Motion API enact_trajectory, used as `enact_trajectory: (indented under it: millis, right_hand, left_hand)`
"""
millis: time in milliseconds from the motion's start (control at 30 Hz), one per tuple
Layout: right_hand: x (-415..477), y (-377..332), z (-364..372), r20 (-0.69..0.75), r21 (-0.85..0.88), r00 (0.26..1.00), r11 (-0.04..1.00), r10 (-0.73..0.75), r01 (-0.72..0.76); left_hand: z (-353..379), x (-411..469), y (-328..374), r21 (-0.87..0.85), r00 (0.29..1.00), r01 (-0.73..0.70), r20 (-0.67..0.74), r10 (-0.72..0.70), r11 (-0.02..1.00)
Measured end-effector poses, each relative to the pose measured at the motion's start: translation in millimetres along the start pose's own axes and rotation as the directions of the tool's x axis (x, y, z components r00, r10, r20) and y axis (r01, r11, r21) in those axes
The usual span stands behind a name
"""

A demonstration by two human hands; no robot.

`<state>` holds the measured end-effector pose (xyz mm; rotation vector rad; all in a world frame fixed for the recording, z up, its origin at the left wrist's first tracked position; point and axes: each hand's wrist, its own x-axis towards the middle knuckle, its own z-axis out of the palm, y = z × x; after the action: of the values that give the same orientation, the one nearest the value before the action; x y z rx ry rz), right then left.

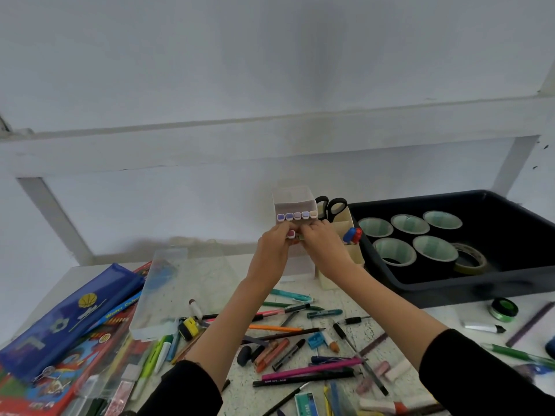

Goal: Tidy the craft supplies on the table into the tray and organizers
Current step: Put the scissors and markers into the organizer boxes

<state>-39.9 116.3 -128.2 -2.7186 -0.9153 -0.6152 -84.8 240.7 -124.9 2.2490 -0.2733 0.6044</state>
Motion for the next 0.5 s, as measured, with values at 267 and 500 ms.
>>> enact_trajectory:
  millis: [267,500]
  right_hand:
    - [4.0,-2.9,5.4,0.005,-0.097,1.0,0.995,0.016,-0.016]
    - [5.4,-2.4,-0.7,0.08,-0.111,0.997,0.994,0.019,-0.01]
  left_hand:
    - [10.5,4.9,-4.1,0.045,0.997,0.075,0.028,-0.076,0.996]
    - [23.0,4.0,-9.6,0.113,0.998,0.069,-0.014,-0.068,0.991]
